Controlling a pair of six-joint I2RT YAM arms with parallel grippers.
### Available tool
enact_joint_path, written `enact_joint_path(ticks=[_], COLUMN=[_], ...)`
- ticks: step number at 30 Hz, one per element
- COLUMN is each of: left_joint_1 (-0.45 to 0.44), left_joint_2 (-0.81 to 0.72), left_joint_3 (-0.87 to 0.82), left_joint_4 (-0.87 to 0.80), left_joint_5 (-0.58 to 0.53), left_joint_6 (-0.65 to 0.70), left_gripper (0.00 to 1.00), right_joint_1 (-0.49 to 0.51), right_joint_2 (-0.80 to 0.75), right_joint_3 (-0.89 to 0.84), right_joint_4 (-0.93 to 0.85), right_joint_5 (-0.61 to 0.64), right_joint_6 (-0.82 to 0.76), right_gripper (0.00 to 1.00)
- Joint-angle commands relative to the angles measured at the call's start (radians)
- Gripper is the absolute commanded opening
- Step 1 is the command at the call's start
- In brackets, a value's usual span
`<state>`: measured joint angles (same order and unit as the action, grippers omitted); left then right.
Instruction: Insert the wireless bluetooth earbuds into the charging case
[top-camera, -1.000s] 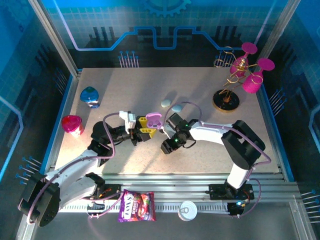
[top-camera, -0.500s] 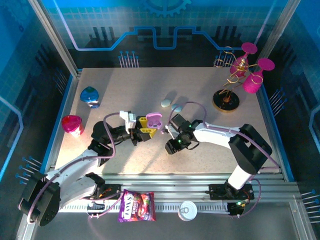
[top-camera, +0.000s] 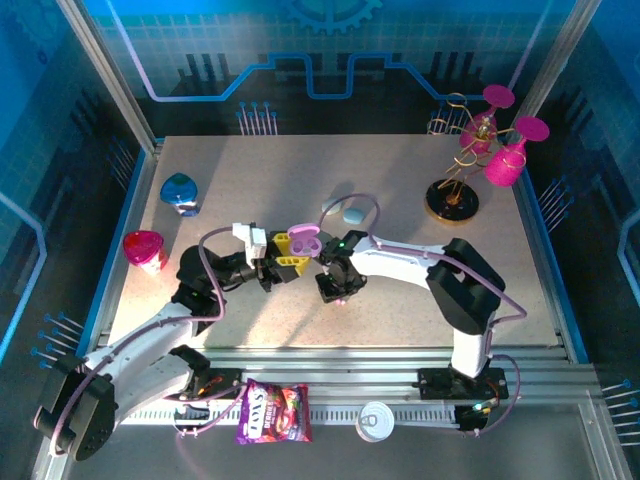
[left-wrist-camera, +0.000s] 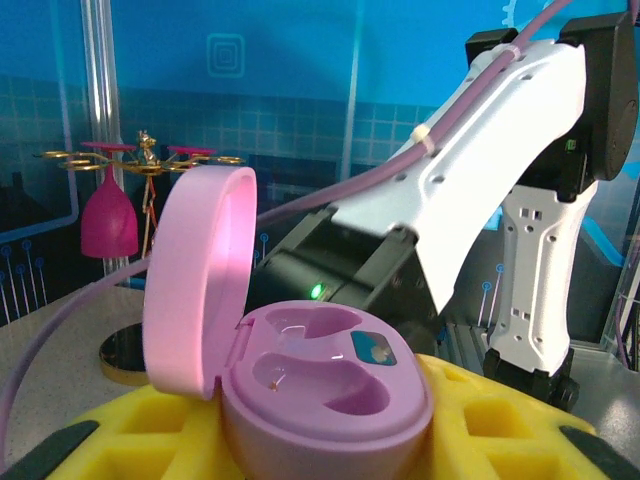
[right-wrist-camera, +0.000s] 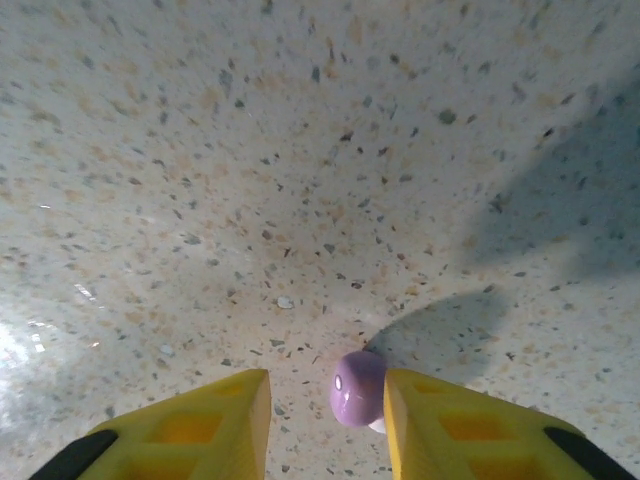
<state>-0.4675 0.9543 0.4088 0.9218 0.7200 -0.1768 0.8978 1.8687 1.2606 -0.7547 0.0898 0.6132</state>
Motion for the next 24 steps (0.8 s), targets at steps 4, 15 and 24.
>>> enact_joint_path(ticks=[4, 15, 24], left_joint_1=[-0.004, -0.005, -0.005], left_joint_2=[-0.015, -0.009, -0.008], left_joint_3=[0.003, 0.004, 0.002], left_joint_4=[0.003, 0.005, 0.0], left_joint_5=[-0.017, -0.018, -0.018], left_joint_6=[0.027, 0.029, 0.028], left_gripper=[0.29, 0.29, 0.3], right_joint_1=[0.016, 0.008, -0.018], right_joint_2=[0.047, 0.074, 0.044], right_joint_3=[0.035, 0.041, 0.022], right_joint_4=[-0.099, -0.109, -0.1], right_joint_5=[0.034, 0.028, 0.017], right_joint_6=[0.034, 0.016, -0.013], right_gripper=[0.32, 0.24, 0.22])
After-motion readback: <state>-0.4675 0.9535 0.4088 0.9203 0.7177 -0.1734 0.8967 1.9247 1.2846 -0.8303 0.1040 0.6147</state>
